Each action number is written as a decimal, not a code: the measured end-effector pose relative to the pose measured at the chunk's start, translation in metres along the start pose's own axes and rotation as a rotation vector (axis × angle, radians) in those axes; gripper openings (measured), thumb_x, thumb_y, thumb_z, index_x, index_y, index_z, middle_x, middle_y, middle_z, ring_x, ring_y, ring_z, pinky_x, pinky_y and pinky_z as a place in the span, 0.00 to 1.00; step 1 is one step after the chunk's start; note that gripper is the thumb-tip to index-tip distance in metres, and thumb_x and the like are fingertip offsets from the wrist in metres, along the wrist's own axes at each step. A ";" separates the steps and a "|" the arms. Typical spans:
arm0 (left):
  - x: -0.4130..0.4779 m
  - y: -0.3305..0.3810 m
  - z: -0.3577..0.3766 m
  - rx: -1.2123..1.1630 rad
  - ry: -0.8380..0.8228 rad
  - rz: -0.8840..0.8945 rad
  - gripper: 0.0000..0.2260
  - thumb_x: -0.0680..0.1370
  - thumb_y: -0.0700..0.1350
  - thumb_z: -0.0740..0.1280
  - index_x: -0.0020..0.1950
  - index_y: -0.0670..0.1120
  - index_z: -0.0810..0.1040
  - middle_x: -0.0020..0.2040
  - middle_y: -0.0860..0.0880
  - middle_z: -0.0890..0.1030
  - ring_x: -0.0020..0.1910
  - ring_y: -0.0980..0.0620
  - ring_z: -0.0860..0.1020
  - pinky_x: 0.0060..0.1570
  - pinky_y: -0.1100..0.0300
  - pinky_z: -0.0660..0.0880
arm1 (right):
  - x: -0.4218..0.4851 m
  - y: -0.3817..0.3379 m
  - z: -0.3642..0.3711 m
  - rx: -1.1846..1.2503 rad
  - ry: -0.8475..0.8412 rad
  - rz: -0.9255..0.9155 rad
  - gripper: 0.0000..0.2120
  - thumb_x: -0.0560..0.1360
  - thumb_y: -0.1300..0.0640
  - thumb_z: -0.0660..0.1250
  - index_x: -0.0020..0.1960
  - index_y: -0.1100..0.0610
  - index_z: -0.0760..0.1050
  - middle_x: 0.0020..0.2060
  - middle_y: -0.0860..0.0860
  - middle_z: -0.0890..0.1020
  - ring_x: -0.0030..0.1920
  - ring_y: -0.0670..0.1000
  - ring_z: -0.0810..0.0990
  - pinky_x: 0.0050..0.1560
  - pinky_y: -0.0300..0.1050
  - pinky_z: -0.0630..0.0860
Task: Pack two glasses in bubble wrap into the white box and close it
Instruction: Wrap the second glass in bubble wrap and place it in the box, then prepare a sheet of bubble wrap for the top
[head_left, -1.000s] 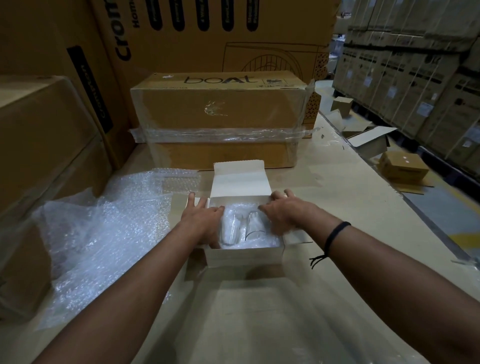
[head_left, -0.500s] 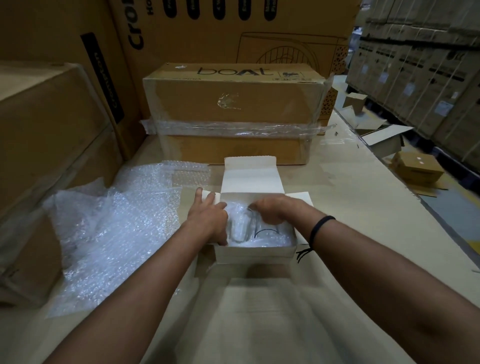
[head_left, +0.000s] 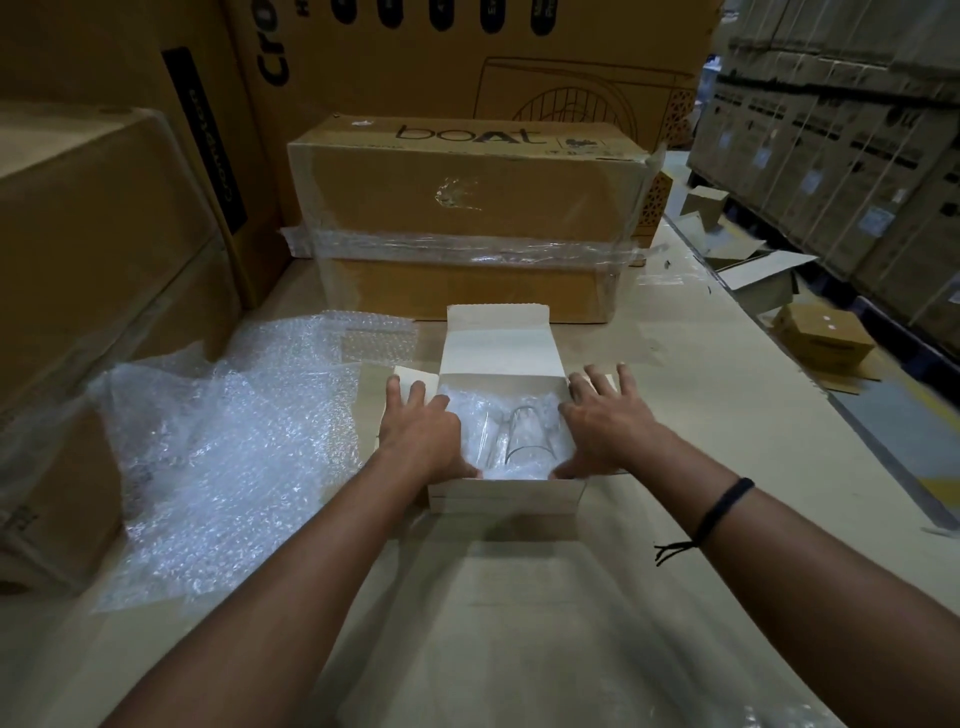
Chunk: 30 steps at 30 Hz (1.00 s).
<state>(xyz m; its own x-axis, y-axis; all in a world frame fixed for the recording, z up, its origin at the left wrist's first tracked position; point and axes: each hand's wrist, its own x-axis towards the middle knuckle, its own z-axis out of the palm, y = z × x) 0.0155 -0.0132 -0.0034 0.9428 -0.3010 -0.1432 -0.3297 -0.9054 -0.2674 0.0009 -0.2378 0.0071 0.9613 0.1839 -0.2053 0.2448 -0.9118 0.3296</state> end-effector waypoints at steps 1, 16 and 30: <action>0.001 0.002 0.000 0.005 -0.011 -0.011 0.32 0.67 0.76 0.59 0.56 0.54 0.81 0.72 0.51 0.69 0.73 0.40 0.57 0.68 0.34 0.41 | 0.001 -0.002 0.003 0.014 -0.003 0.014 0.46 0.64 0.24 0.63 0.71 0.54 0.67 0.76 0.58 0.56 0.78 0.60 0.48 0.72 0.70 0.43; -0.076 -0.053 0.056 -0.673 0.736 -0.248 0.06 0.74 0.50 0.67 0.46 0.52 0.83 0.59 0.52 0.80 0.62 0.49 0.73 0.61 0.49 0.57 | -0.059 -0.067 0.009 0.593 0.675 -0.064 0.18 0.72 0.46 0.69 0.59 0.54 0.77 0.61 0.54 0.78 0.62 0.57 0.75 0.62 0.51 0.69; -0.110 -0.137 0.118 -0.555 0.290 -0.622 0.12 0.81 0.51 0.60 0.51 0.51 0.83 0.48 0.47 0.84 0.53 0.44 0.78 0.57 0.50 0.60 | -0.068 -0.197 0.062 0.622 0.486 -0.115 0.26 0.75 0.42 0.57 0.69 0.53 0.68 0.71 0.53 0.68 0.71 0.56 0.63 0.71 0.52 0.64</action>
<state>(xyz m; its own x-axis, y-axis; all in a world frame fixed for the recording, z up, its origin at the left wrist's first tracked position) -0.0493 0.1790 -0.0637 0.9437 0.2987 0.1419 0.2476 -0.9227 0.2955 -0.1203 -0.0937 -0.1014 0.9168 0.2982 0.2657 0.3683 -0.8885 -0.2737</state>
